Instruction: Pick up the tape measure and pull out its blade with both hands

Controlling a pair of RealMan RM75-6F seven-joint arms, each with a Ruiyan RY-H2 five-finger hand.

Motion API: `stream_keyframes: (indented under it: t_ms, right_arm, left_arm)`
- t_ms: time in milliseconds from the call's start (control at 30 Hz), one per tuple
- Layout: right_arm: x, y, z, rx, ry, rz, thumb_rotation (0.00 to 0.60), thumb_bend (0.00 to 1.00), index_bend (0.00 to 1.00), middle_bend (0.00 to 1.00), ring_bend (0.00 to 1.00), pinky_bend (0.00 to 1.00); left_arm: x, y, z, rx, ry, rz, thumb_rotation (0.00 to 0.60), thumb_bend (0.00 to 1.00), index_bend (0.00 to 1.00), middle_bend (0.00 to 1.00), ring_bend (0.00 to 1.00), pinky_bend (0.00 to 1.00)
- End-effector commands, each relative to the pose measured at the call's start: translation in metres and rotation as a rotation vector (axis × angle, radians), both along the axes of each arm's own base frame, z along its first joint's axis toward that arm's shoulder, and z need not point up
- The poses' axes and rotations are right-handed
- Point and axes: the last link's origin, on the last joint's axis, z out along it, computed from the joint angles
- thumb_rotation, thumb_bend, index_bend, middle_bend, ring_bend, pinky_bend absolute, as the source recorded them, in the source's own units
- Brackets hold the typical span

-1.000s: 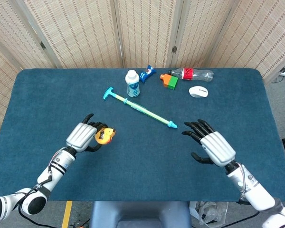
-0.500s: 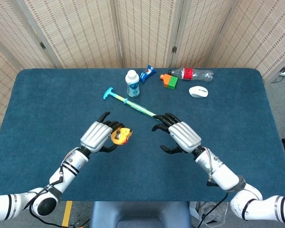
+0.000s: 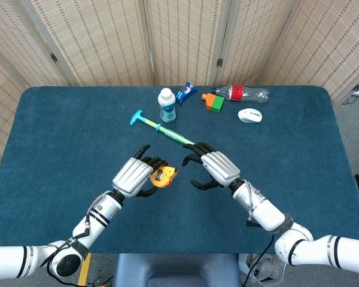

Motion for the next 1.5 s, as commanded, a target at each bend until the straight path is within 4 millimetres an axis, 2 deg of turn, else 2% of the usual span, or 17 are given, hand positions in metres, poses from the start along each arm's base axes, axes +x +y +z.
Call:
stream_keyframes:
  t_ms: [33, 700, 1500]
  right_arm:
    - [0.001, 0.000, -0.003, 0.011, -0.002, -0.001, 0.600, 0.37, 0.33, 0.11, 0.08, 0.00]
    - [0.007, -0.001, -0.014, 0.047, -0.009, 0.001, 0.600, 0.37, 0.37, 0.11, 0.08, 0.00]
    - [0.002, -0.005, -0.016, 0.043, -0.010, -0.017, 0.600, 0.37, 0.54, 0.16, 0.10, 0.00]
  left_arm:
    - [0.000, -0.001, -0.001, -0.001, 0.001, -0.001, 0.600, 0.38, 0.47, 0.47, 0.37, 0.05]
    - [0.007, -0.008, -0.009, -0.006, 0.004, -0.010, 0.600, 0.38, 0.47, 0.47, 0.37, 0.05]
    - [0.002, -0.003, -0.009, -0.005, 0.025, 0.024, 0.600, 0.38, 0.47, 0.47, 0.37, 0.05]
